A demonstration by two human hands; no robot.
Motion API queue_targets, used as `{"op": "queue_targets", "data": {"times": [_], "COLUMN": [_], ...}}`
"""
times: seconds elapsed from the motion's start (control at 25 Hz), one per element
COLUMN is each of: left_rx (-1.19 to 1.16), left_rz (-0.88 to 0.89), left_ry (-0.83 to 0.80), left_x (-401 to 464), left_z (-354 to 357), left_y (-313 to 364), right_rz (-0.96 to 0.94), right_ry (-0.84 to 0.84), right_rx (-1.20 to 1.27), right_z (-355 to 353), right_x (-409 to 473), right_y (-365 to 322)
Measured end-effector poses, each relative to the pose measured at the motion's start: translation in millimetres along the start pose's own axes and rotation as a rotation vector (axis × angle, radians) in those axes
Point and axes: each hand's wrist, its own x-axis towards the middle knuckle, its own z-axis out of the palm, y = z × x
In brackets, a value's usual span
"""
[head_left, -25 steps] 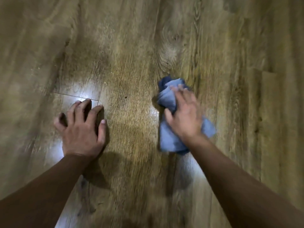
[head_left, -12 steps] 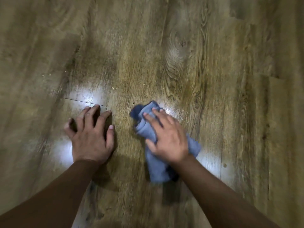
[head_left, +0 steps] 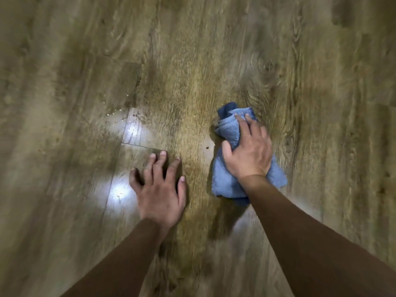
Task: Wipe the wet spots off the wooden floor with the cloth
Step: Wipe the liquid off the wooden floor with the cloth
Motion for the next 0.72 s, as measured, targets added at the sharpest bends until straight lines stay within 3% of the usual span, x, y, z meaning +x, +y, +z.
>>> {"op": "queue_targets", "data": {"times": [0.2, 0.44, 0.6, 0.72], "left_rx": [-0.164, -0.105, -0.168, -0.121], "left_rz": [0.070, -0.425, -0.478, -0.457], "left_ry": [-0.037, 0.177, 0.284, 0.261], "left_x": [27.6, 79.1, 107.1, 110.9], "left_z": [-30.7, -52.3, -42.1, -22.7], "left_y": [-32.2, -90.9, -70.6, -59.0], "right_rz": [-0.009, -0.015, -0.037, -0.068], "right_ry": [-0.013, -0.068, -0.047, -0.027], "right_rx": [0.001, -0.001, 0.027, 0.040], "right_z": [2.1, -0.6, -2.9, -1.6], "right_x": [3.4, 6.1, 8.5, 4.8], "right_y": [-0.2, -2.5, -4.6, -3.3]}}
